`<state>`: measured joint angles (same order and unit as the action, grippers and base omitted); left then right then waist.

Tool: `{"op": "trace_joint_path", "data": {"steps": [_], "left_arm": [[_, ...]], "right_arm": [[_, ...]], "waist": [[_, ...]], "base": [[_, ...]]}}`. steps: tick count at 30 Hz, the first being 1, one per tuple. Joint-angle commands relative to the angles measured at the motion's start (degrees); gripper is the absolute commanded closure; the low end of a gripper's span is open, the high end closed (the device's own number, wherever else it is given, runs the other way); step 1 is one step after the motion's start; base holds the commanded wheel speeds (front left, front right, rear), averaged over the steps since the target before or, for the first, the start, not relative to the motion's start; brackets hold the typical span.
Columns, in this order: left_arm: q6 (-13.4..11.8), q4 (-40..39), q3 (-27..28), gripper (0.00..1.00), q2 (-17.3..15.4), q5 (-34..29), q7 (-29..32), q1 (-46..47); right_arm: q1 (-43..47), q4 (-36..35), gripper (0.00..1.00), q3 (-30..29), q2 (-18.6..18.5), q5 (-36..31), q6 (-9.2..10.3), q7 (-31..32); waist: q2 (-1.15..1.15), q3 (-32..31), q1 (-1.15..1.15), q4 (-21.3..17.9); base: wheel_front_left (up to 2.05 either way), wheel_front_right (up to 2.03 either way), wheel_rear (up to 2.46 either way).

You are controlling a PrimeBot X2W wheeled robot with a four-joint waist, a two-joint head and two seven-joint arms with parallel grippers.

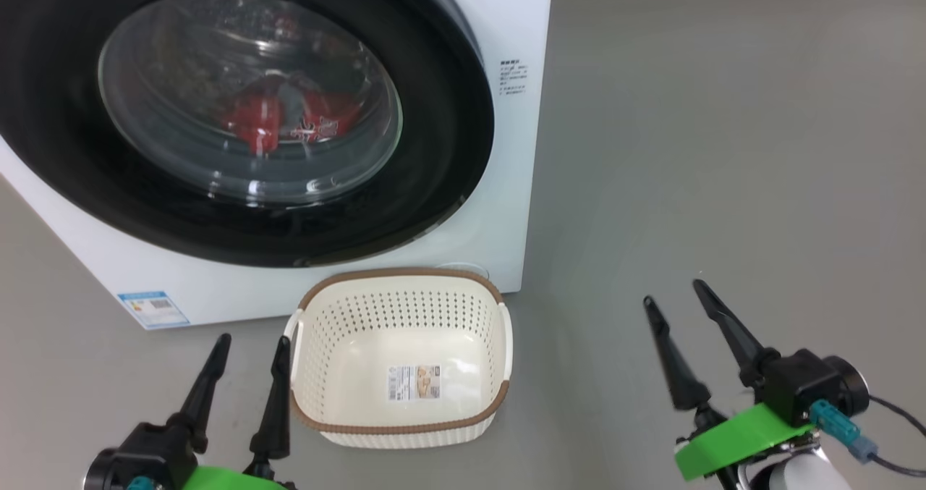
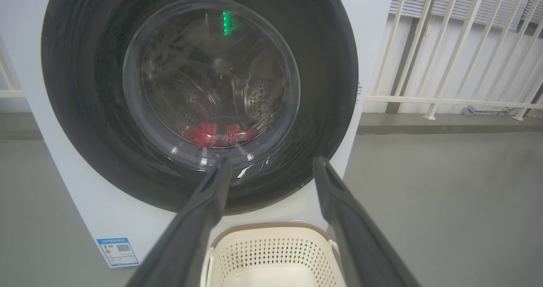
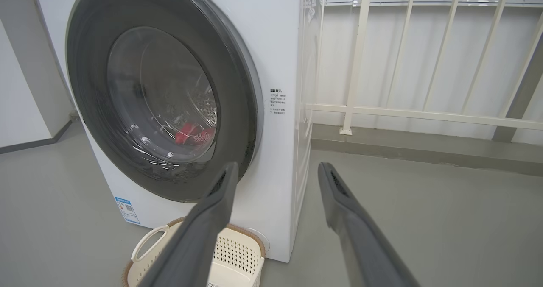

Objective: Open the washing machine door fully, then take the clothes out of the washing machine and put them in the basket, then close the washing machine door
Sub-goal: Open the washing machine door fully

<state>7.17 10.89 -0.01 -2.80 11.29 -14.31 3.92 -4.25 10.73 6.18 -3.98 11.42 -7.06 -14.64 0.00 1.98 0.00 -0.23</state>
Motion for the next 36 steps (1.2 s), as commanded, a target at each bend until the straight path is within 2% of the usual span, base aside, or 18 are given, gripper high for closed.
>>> {"op": "trace_joint_path", "data": {"steps": [1, 8, 15, 23, 29, 36], "left_arm": [[0.32, -1.89, 1.61, 0.00, -0.84, -0.07, -0.69, 2.89], [0.32, -4.10, 1.77, 0.00, -0.97, -0.89, -0.69, 4.42], [0.32, -6.04, 1.69, 0.00, -0.90, -0.72, -0.69, 6.52], [0.32, -7.75, 1.37, 0.00, -0.72, -1.08, -0.69, 8.70], [0.32, -10.49, 0.82, 0.00, -0.64, -0.57, -0.69, 10.35], [0.32, -11.77, 0.13, 0.00, -0.62, -0.52, -0.69, 11.52]], "right_arm": [[-3.30, -1.54, 1.00, 1.25, -0.38, 0.65, -0.43, -0.36], [-6.86, -0.76, 1.00, 0.86, -0.06, 5.45, -0.43, -0.36], [-12.84, 3.15, 1.00, 1.46, -0.46, 12.22, -0.43, -0.36], [-22.28, 7.93, 1.00, 2.11, -1.66, 26.87, -0.43, -0.36], [-31.11, 11.98, 1.00, 6.29, -4.54, 36.60, -0.43, -0.05], [-39.46, 14.10, 1.00, 10.26, -7.07, 47.64, -0.43, 3.97]], "waist": [[0.00, 0.93, 0.00, 0.58], [0.00, 5.01, 0.00, 2.01], [0.00, 9.60, 0.00, 3.79], [0.00, 14.70, 0.00, 5.73], [0.00, 18.07, 0.00, 6.95], [0.00, 21.17, 0.00, 8.20]], "base": [[0.00, 0.00, 0.00], [0.00, 0.00, 0.00], [0.00, 0.00, 0.00], [0.00, 0.00, 0.00], [0.00, 0.00, 0.00], [0.00, 0.00, 0.00]]}}
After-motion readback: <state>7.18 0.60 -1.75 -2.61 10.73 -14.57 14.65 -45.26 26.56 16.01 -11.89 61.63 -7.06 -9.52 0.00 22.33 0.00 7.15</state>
